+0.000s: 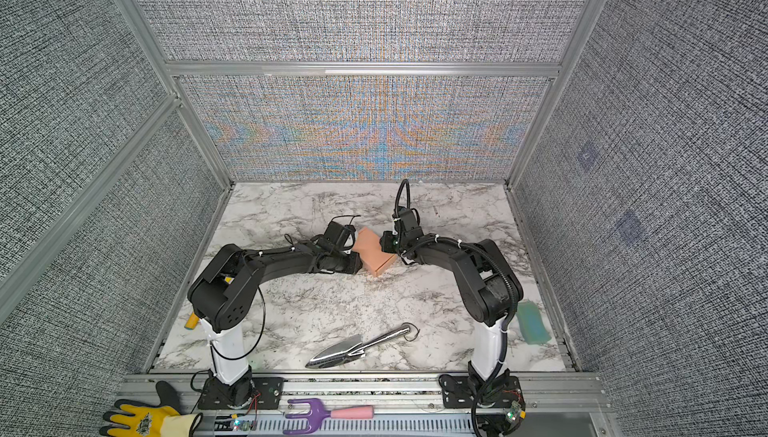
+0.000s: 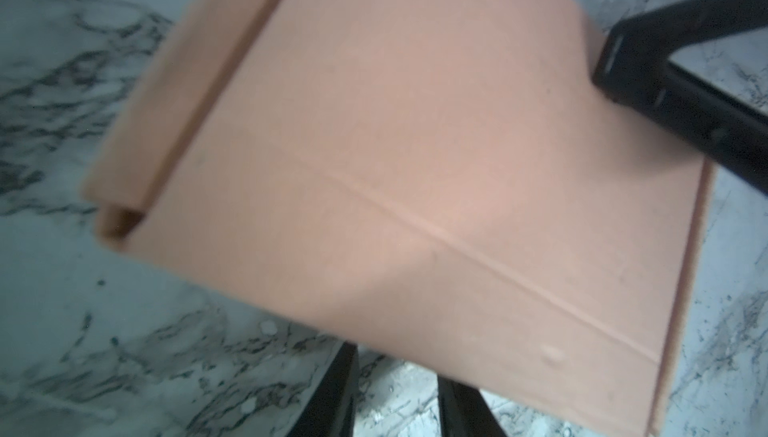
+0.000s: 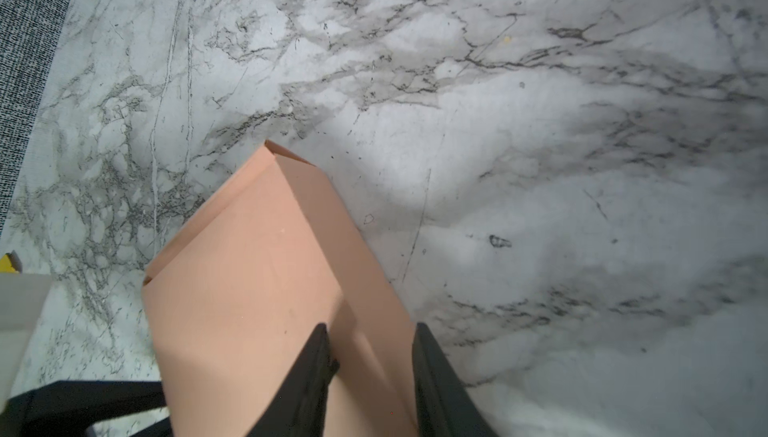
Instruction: Fold the paper box
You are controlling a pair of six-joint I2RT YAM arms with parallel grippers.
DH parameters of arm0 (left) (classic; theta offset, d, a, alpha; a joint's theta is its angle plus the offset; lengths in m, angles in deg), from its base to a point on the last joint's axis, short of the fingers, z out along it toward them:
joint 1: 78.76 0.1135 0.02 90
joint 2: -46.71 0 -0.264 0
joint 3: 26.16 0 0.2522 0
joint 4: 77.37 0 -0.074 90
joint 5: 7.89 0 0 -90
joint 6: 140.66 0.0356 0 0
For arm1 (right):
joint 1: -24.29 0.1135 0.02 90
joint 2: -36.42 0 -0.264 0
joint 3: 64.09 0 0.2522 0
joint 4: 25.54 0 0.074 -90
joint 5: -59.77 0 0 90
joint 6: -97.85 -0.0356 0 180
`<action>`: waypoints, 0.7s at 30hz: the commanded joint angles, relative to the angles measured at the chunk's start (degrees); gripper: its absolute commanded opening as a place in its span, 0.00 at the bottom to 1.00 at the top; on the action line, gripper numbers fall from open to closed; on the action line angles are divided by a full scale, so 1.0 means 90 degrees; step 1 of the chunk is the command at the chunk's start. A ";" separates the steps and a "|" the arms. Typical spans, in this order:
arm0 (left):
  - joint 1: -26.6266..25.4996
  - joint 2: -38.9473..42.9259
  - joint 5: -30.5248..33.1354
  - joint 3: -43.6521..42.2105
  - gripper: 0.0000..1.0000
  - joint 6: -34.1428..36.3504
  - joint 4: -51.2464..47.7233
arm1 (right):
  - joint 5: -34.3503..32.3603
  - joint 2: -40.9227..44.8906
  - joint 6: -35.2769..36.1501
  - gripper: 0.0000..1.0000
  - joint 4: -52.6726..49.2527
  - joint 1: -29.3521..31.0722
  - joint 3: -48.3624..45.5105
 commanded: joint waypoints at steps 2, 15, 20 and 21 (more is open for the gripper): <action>0.0050 0.0359 0.0373 -0.0169 0.44 0.0092 -0.0108 | -0.0158 0.0371 0.0303 0.35 -0.0530 -0.0115 0.0074; 0.0357 0.4802 0.3626 -0.1997 0.99 0.0310 -0.0091 | -0.2559 0.4883 0.1815 0.70 0.0036 -0.0950 -0.2567; 0.0434 0.6446 0.4342 -0.2630 0.99 0.0230 0.0507 | -0.2866 0.6205 0.2133 0.83 0.0064 -0.1445 -0.3258; 0.0447 0.6630 0.4488 -0.2559 0.99 0.0252 0.0411 | -0.2992 0.6382 0.2185 0.85 0.0074 -0.1493 -0.3361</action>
